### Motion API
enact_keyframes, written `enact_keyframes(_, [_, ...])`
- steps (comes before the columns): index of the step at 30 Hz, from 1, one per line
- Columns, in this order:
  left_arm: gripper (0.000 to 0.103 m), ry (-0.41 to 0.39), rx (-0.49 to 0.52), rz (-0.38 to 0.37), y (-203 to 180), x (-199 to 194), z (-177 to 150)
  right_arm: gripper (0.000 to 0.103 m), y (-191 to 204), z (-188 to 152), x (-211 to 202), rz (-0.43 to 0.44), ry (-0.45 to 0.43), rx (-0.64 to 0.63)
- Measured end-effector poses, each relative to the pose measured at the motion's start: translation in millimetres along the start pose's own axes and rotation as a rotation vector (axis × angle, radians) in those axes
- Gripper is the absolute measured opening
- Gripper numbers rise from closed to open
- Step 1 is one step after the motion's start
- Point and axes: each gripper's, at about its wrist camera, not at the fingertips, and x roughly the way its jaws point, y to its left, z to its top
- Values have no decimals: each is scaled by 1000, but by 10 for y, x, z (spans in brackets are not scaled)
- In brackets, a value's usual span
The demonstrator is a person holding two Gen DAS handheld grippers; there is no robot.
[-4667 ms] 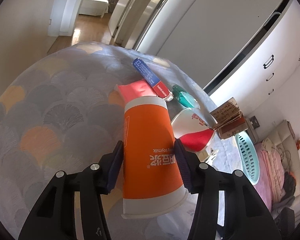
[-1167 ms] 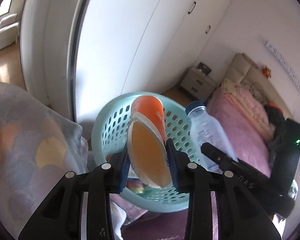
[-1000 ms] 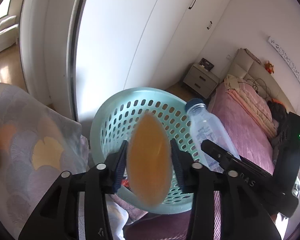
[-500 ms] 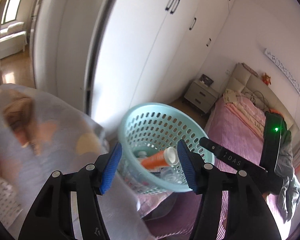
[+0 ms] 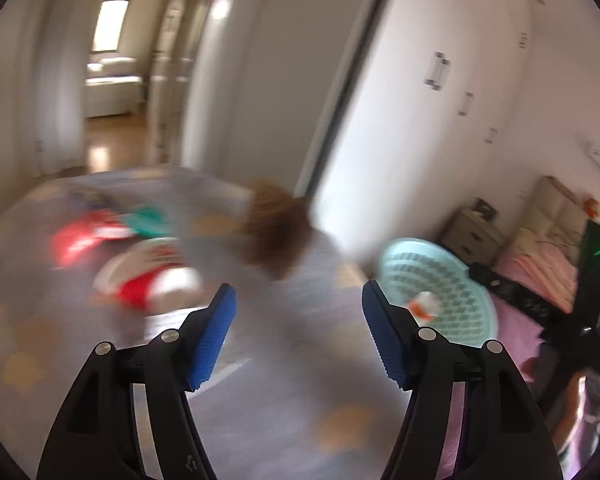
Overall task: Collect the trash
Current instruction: 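Grasp the polka-dot paper with the left tool while the right tool grasps the brown paper bag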
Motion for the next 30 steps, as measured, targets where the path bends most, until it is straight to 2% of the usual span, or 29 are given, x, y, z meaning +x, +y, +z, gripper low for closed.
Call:
enact_keyframes(5, [64,55,-39,88,507,-2,-108,46,410,-7,137,62,13,-84])
enact_keyframes(10, [64,143,-37,74,799,193,-251,46,783,-18,362,119,26,-167])
enact_keyframes(13, [64,180,-46,56,831,327,-251,46,1002,-32,547,138,34,-211])
enact_keyframes(15, [64,235,-36,62,835,455,-252,46,1094,-42,651,148,42,-232])
enact_keyframes(18, [62,230,-12,66,818,515,-241,46,1192,-43,834,157,64,-249])
enact_keyframes(20, [55,222,-6,59,791,532,-239,46,1233,-36,949,155,78,-256])
enact_keyframes(23, [49,221,7,64,742,561,-269,46,1311,-38,1090,150,95,-281])
enact_keyframes(27, [41,222,-33,3,779,540,-278,46,1408,-85,1219,140,108,-311])
enact_keyframes(30, [28,224,-27,7,758,556,-290,44,1442,-115,1336,121,130,-314])
